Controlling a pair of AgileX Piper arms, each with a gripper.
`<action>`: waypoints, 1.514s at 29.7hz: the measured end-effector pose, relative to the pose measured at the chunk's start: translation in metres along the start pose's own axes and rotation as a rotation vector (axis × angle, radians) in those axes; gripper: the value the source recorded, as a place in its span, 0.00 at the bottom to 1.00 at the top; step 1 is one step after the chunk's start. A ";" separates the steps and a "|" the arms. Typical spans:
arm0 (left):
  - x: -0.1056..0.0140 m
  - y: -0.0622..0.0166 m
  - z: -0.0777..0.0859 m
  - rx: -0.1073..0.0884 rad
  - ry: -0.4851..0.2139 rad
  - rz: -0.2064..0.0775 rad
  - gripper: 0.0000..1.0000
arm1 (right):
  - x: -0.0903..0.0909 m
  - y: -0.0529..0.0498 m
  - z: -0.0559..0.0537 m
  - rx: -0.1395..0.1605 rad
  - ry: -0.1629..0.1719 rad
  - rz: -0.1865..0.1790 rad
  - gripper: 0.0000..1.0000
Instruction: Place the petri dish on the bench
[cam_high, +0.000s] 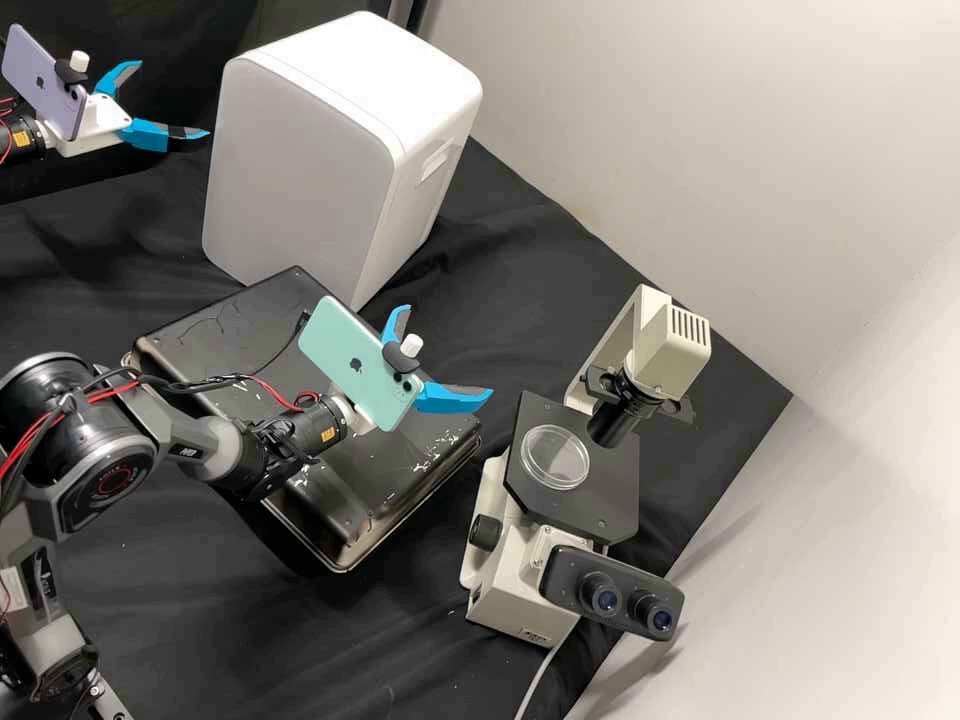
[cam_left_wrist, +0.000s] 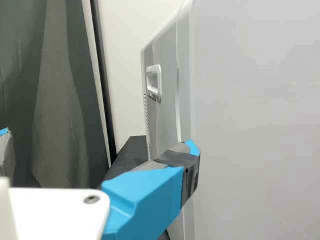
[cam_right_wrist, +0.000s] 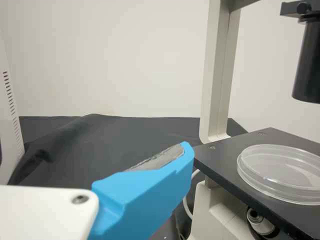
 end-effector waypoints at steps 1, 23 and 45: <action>0.000 0.0000 0.000 0.000 0.000 0.000 1.00 | 0.000 0.000 0.000 0.000 0.000 0.000 1.00; -0.013 0.0058 0.025 -0.001 -0.101 0.011 1.00 | 0.000 0.000 0.000 0.000 0.000 0.000 1.00; -0.084 -0.0244 0.061 0.020 -0.460 -0.040 1.00 | 0.000 0.000 0.000 0.000 0.000 0.000 1.00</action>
